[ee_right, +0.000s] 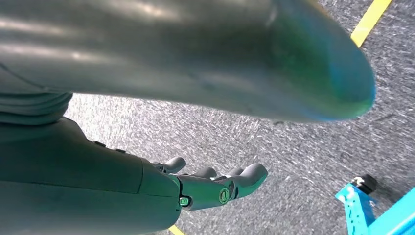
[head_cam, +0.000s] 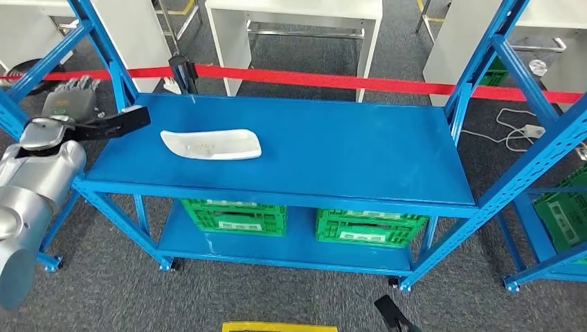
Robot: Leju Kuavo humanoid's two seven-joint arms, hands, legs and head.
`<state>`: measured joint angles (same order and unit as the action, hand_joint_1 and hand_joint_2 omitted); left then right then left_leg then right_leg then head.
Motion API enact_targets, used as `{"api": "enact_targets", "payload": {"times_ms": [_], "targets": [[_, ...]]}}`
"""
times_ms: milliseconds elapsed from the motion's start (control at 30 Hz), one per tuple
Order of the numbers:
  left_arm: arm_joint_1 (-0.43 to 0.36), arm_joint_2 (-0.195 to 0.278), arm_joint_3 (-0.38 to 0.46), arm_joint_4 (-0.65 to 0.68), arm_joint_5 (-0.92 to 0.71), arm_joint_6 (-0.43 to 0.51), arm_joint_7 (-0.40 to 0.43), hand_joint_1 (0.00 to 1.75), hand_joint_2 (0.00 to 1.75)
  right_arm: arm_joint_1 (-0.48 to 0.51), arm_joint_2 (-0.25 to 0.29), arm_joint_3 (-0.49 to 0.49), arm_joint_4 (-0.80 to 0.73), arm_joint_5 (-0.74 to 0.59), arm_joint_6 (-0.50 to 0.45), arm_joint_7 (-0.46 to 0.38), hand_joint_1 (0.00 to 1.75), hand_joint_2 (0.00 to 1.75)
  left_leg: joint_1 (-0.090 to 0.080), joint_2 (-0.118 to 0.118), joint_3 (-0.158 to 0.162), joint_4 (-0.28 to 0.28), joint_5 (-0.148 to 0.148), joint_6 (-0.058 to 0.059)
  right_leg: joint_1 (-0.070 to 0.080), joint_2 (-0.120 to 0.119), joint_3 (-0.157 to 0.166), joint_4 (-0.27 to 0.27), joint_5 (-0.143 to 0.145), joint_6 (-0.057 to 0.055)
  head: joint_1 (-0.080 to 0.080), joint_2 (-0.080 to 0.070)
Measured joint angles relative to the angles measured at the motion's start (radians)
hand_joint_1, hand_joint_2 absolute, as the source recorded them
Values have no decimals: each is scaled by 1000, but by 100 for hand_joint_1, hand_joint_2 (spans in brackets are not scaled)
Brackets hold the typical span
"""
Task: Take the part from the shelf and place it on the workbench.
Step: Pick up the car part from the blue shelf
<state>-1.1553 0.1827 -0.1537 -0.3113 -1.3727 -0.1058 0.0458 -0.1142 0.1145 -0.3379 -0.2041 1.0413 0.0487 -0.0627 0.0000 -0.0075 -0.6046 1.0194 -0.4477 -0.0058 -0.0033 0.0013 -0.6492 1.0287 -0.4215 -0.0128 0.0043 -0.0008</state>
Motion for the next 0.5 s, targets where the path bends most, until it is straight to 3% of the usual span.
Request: {"api": "enact_targets", "payload": {"times_ms": [100, 267, 500], "targets": [[10, -1, 0, 0, 23, 4, -94, 0, 0, -1, 1, -1, 0, 4, 1, 0, 0, 0, -3, 1, 5, -5, -1, 3, 0, 3, 4, -3, -2, -1, 0, 0], [40, -21, 0, -2, 48, 12, -258, 0, 0, -3, 1, -2, 0, 7, 1, 0, 0, 0, -3, 3, 15, -16, -1, -8, 1, 6, 6, -3, -6, -11, 0, 0], [104, -74, 0, -4, 72, 54, -363, 0, 0, -4, 1, -7, 0, 15, 3, -1, 0, 0, -3, 3, 17, -18, -1, -16, 1, 5, 9, -3, -8, -14, 0, 0]]}}
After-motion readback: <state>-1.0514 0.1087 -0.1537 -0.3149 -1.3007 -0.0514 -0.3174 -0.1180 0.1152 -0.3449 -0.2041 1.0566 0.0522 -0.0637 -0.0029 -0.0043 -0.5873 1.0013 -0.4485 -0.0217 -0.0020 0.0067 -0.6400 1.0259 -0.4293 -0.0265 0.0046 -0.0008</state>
